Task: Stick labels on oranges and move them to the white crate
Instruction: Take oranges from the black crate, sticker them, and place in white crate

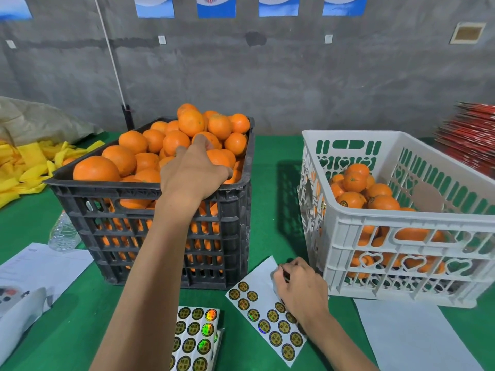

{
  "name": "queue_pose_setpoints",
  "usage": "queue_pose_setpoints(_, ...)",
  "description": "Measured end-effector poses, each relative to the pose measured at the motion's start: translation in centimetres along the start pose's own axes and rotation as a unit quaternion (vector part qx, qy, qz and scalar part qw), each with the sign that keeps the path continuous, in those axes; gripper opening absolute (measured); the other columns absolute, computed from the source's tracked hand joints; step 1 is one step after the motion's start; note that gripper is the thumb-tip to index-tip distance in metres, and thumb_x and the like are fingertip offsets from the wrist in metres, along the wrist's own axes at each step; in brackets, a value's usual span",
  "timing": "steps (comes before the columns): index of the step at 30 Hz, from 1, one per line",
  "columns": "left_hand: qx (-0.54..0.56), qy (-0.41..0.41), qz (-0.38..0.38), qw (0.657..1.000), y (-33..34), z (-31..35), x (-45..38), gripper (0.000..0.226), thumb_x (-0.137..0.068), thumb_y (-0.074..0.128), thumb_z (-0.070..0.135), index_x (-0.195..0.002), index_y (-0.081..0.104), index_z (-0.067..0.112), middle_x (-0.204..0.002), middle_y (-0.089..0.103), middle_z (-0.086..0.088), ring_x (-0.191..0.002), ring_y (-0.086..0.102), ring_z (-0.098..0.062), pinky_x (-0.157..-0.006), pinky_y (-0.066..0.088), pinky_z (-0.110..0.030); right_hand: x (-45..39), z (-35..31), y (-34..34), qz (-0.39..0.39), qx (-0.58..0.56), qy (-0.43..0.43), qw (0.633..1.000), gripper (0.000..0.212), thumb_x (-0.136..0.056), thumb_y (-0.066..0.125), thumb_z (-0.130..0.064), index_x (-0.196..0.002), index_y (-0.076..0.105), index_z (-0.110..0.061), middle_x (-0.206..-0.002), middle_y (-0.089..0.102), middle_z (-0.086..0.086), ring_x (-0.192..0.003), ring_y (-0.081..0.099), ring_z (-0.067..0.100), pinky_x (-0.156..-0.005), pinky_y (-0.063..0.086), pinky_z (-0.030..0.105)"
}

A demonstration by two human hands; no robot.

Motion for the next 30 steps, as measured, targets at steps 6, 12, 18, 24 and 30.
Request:
queue_pose_setpoints(6,-0.002,0.000,0.002,1.000,0.0,0.0,0.0,0.059,-0.079,0.073,0.049,-0.129,0.045,0.034,-0.112,0.050,-0.003,-0.089,0.055,-0.030,-0.067,0.036,-0.036,-0.1,0.0,0.0,0.012,0.006,-0.010,1.000,0.036,-0.106,0.035,-0.039,-0.106,0.069,-0.029,-0.104,0.063,-0.006,-0.082,0.066,0.012,-0.071,0.054,0.027)
queue_pose_setpoints(12,-0.006,0.002,0.006,1.000,0.1,-0.1,-0.1,0.060,-0.078,0.073,0.050,-0.129,0.045,0.035,-0.114,0.051,-0.004,-0.088,0.055,-0.030,-0.066,0.037,-0.037,-0.2,0.7,-0.4,0.031,-0.019,0.035,0.999,0.030,-0.108,0.033,-0.037,-0.100,0.059,-0.022,-0.085,0.068,-0.005,-0.073,0.065,0.016,-0.062,0.049,0.027)
queue_pose_setpoints(18,0.023,0.024,0.037,0.999,0.0,0.3,0.3,0.062,-0.078,0.073,0.056,-0.128,0.044,0.035,-0.126,0.052,-0.004,-0.098,0.059,-0.033,-0.075,0.048,-0.043,-1.8,-4.2,-8.3,0.141,-0.182,-0.030,0.973,0.019,-0.107,0.044,-0.030,-0.099,0.060,-0.023,-0.074,0.063,-0.008,-0.059,0.059,0.008,-0.053,0.047,0.029)
queue_pose_setpoints(24,0.065,0.055,0.094,0.992,-1.4,1.3,1.2,0.061,-0.073,0.075,0.057,-0.123,0.048,0.035,-0.116,0.052,-0.002,-0.094,0.060,-0.033,-0.069,0.051,-0.042,-4.5,-12.4,-21.1,0.330,-0.210,-0.110,0.914,0.023,-0.106,0.047,-0.032,-0.102,0.065,-0.019,-0.093,0.064,-0.001,-0.075,0.061,0.023,-0.060,0.046,0.038)
queue_pose_setpoints(30,0.102,0.091,0.132,0.982,-2.2,1.9,1.5,0.038,-0.089,0.067,0.042,-0.122,0.048,0.034,-0.112,0.044,0.001,-0.086,0.058,-0.029,-0.062,0.043,-0.037,-5.9,-17.9,-21.5,0.280,-0.080,-0.176,0.940,0.029,-0.103,0.045,-0.043,-0.099,0.069,-0.027,-0.101,0.054,-0.005,-0.079,0.061,0.025,-0.056,0.036,0.031)
Point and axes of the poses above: each hand's wrist, its own x-axis away from the middle knuckle, its own y-axis out of the palm, z = x × y, the point moved 9 cm from there along -x, towards the middle knuckle
